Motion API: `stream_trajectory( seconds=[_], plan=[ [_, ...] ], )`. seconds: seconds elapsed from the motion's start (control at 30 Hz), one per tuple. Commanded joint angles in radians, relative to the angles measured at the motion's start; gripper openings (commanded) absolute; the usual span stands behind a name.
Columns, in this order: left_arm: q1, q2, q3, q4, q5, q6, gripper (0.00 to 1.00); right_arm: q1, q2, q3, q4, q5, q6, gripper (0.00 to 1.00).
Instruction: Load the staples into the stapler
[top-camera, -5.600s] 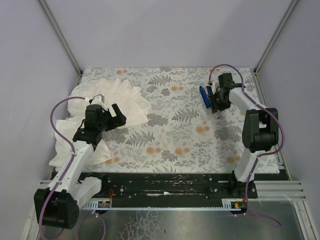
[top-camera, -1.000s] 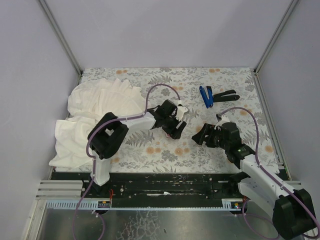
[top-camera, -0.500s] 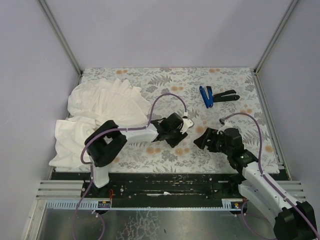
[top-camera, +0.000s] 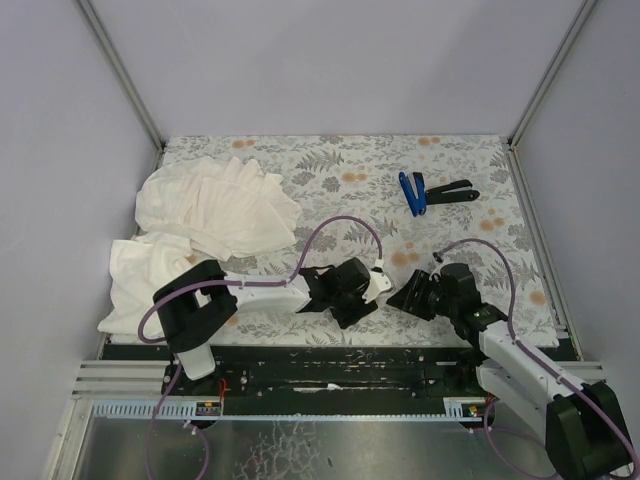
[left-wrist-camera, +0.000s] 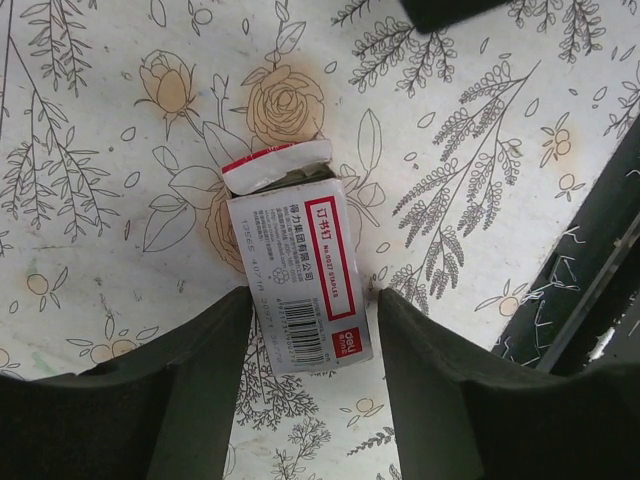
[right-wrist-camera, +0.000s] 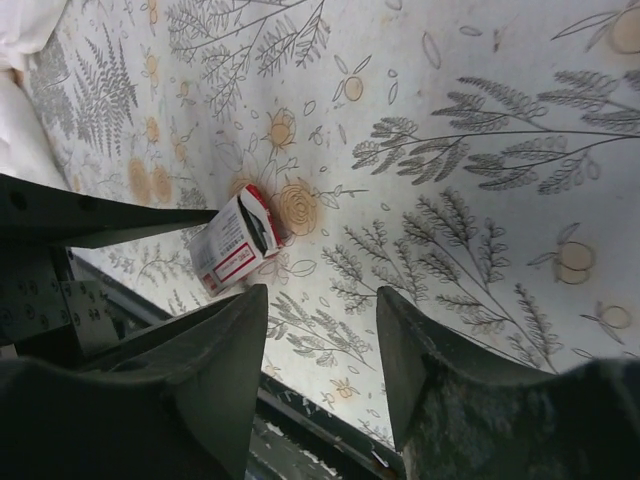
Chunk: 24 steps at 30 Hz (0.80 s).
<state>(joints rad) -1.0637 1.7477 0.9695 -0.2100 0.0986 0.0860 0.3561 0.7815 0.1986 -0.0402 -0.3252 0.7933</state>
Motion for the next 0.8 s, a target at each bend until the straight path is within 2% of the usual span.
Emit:
stream_trajectory(
  seconds=[0.0,0.27,0.77],
  plan=[
    [-0.003,-0.004,-0.007,0.017,0.0,-0.011,0.53,-0.004,0.081,-0.008,0.147,-0.12,0.061,0.53],
    [-0.023,0.046,0.015,0.014,0.001,0.006,0.46,-0.004,0.289,0.034,0.267,-0.243,0.04,0.44],
    [-0.049,0.054,0.018,0.007,-0.009,0.024,0.43,-0.004,0.449,0.085,0.358,-0.303,-0.013,0.36]
  ],
)
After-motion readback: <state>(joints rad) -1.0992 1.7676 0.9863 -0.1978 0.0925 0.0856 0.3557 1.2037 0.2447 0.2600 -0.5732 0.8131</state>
